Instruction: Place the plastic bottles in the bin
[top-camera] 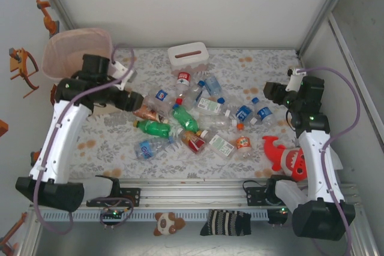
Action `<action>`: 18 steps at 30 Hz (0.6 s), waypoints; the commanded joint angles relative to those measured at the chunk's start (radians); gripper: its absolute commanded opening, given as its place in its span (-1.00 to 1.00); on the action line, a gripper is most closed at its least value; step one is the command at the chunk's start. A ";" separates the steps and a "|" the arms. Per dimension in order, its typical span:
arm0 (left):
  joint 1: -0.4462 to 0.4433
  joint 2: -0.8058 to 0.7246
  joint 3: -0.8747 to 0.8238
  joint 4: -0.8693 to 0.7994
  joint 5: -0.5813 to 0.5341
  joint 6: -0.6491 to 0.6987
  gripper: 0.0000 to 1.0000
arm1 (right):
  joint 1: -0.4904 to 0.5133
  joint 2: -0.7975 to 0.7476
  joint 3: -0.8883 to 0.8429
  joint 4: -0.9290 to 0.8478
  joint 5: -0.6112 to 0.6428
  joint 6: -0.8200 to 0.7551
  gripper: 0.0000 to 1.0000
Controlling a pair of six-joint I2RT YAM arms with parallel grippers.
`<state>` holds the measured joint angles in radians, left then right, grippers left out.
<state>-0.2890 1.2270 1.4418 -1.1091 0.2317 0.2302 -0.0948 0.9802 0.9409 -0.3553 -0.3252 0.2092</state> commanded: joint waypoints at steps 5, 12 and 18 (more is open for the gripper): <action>-0.151 -0.073 -0.290 0.083 -0.025 0.271 0.45 | 0.006 -0.029 0.006 -0.010 -0.006 -0.016 0.25; -0.284 -0.061 -0.456 0.168 -0.110 0.280 0.47 | 0.006 -0.032 0.003 -0.023 0.003 -0.024 0.24; -0.364 -0.035 -0.572 0.254 -0.207 0.276 0.61 | 0.006 -0.036 0.003 -0.031 0.013 -0.032 0.24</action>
<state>-0.6312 1.1774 0.9039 -0.9096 0.0895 0.4824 -0.0948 0.9623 0.9409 -0.3637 -0.3214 0.1974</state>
